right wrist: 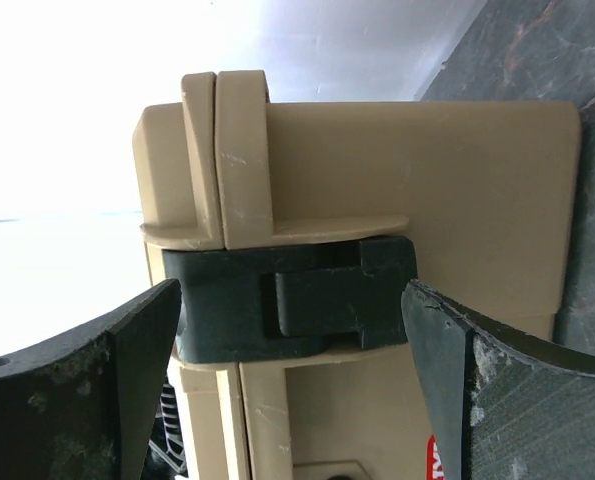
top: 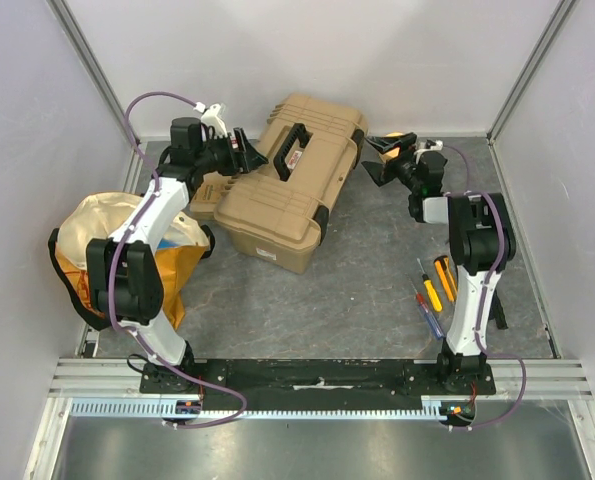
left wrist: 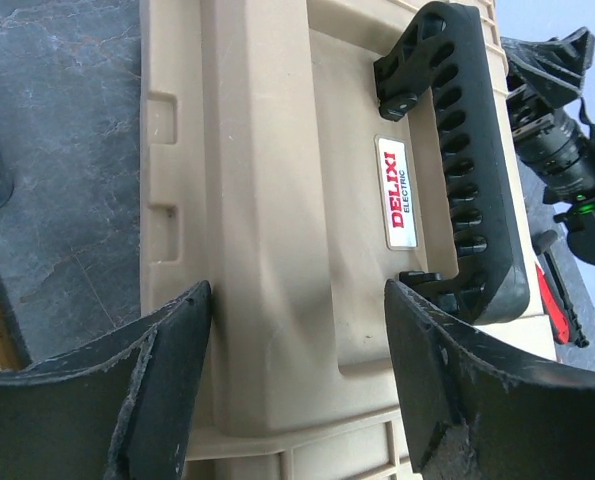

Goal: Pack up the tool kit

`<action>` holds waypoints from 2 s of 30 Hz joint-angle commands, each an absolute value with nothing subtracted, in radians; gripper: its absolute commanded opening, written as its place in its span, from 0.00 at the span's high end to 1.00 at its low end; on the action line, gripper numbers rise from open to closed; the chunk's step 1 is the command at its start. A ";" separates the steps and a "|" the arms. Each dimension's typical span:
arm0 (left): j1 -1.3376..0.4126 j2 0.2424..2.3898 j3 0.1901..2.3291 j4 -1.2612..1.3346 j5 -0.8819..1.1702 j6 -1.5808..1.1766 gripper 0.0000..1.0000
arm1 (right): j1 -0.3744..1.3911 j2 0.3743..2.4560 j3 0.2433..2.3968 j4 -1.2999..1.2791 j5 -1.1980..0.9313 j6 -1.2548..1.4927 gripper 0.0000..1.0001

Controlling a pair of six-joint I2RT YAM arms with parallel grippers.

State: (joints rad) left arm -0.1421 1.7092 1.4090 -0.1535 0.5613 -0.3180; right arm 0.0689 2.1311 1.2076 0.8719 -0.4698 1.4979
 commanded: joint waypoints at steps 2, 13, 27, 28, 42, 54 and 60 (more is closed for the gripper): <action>-0.161 1.675 1.362 -0.244 0.672 -0.425 0.27 | 0.110 2.210 1.302 0.989 -0.528 1.566 0.02; -0.173 1.637 1.305 -0.175 0.698 -0.509 0.29 | 0.149 2.302 1.384 1.048 -0.561 1.615 0.02; -0.161 1.687 1.466 -0.239 0.519 -0.503 0.26 | 0.160 2.356 1.384 1.311 -0.531 1.819 0.02; -0.157 1.698 1.483 -0.233 0.520 -0.514 0.25 | 0.160 2.358 1.396 1.325 -0.531 1.831 0.02; -0.123 1.945 1.723 -0.115 0.603 -0.512 0.23 | 0.167 2.428 1.442 1.646 -0.497 1.954 0.02; -0.126 2.003 1.718 -0.201 0.709 -0.408 0.24 | 0.167 2.396 1.365 1.548 -0.456 1.852 0.43; -0.126 2.006 1.706 -0.227 0.696 -0.384 0.24 | 0.167 2.326 1.344 1.396 -0.456 1.723 0.55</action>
